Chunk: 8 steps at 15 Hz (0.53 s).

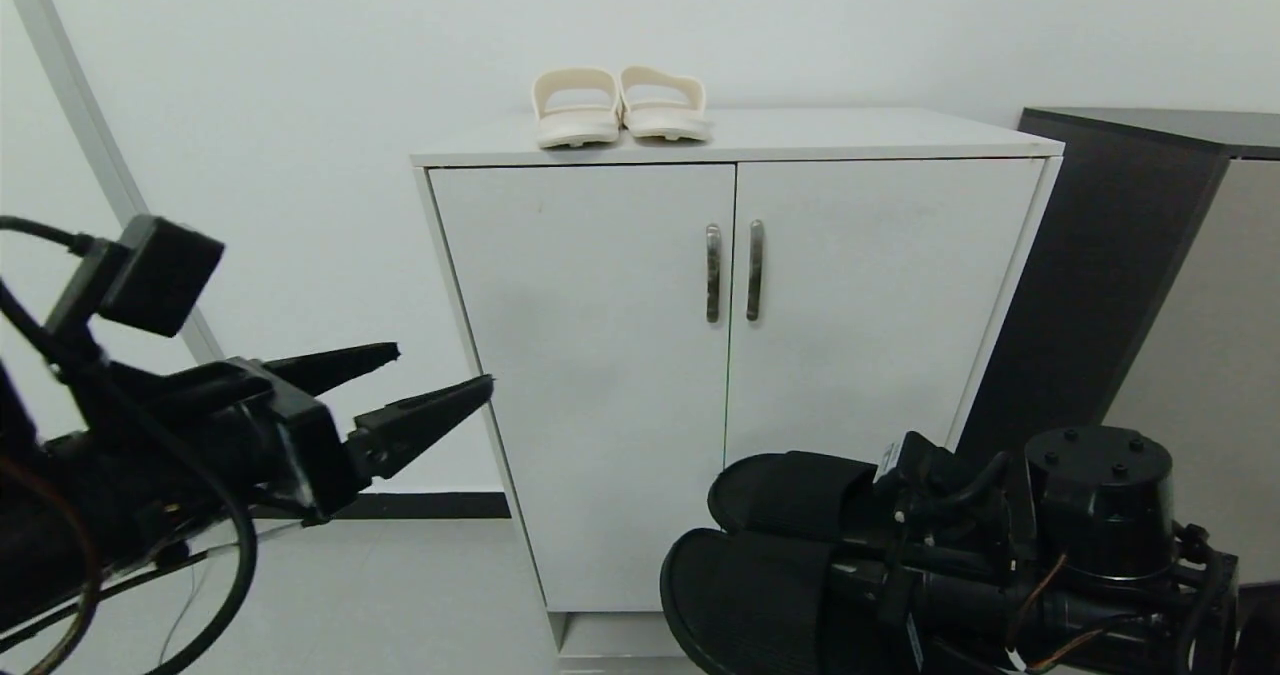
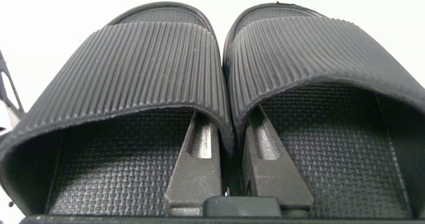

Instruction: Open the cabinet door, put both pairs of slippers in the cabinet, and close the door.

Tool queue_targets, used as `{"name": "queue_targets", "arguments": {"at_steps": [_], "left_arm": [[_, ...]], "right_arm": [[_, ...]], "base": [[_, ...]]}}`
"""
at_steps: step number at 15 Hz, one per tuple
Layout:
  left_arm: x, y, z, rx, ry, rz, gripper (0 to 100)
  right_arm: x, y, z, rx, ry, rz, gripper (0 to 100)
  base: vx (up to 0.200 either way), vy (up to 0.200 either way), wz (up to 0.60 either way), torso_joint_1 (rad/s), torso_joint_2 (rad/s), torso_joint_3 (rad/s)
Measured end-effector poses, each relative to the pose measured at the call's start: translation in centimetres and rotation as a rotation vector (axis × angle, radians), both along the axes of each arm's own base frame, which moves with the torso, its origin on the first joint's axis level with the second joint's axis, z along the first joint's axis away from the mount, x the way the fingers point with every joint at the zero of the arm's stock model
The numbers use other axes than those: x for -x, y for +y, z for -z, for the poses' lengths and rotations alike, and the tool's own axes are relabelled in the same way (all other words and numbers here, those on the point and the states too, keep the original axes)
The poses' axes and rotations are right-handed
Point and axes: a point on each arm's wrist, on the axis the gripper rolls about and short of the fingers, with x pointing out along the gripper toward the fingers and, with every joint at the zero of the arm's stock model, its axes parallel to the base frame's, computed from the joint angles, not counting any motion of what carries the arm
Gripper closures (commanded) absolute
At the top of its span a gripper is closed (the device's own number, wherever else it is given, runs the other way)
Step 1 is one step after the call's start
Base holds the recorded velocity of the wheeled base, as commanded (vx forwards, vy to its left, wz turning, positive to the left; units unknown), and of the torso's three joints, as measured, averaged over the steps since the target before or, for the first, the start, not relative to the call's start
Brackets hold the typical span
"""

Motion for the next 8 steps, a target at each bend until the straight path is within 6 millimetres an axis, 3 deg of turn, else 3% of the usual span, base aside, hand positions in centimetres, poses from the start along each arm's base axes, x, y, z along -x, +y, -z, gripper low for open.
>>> {"name": "queue_targets", "arguments": {"at_steps": [8], "left_arm": [[-5.5, -10.1, -2.3, 0.071, 0.023, 0.273, 0]], "right_arm": [[0.0, -0.1, 0.0, -0.001, 0.001, 0.005, 100]], "base": [[0.000, 0.000, 0.00, 0.000, 0.00, 0.000]]}}
